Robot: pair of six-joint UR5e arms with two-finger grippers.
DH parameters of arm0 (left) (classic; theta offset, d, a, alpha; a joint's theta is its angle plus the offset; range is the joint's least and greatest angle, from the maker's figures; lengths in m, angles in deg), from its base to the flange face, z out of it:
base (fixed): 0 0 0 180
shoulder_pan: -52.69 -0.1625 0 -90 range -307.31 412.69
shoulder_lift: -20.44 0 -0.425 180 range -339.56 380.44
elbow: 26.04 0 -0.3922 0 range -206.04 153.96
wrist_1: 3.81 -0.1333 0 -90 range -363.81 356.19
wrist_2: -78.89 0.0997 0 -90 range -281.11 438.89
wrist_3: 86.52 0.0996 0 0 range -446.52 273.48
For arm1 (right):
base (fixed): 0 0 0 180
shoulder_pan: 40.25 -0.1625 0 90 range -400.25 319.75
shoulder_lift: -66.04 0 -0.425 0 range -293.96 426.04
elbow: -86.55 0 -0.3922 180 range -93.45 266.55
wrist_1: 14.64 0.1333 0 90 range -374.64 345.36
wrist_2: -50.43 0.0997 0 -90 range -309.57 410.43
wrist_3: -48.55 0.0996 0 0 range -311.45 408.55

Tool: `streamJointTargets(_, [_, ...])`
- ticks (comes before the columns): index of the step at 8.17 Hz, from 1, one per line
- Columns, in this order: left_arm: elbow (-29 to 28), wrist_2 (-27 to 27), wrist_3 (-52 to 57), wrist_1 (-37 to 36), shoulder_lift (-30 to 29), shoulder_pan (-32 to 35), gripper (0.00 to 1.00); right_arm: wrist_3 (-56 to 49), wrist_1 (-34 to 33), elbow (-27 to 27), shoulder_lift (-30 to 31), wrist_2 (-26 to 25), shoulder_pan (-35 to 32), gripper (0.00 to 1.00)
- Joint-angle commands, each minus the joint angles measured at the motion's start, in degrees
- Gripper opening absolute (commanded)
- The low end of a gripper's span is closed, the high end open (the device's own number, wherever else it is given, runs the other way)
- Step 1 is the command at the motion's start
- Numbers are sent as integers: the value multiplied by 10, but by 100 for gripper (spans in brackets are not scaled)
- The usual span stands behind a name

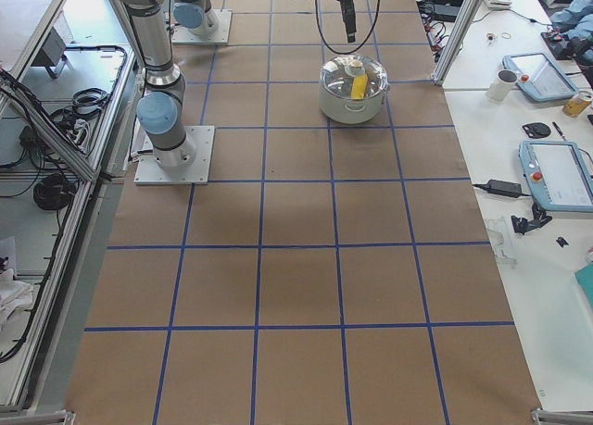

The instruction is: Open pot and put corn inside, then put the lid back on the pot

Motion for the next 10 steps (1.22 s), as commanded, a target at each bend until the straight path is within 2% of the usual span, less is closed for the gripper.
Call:
streamJointTargets(1, [0,-1,-1,0,1,0,100,-2,0,-3,3,40,6,100])
streamJointTargets(3, [-1,-1,0,0,1,0,100,-3,60,-3,8,25,7,100])
streamJointTargets(4, [-1,-1,0,0,1,0,100,-4,61,-3,8,10,7,100])
streamJointTargets(10, [-5,4,-1,11,17,2,100,-2,68,-8,27,18,6,100])
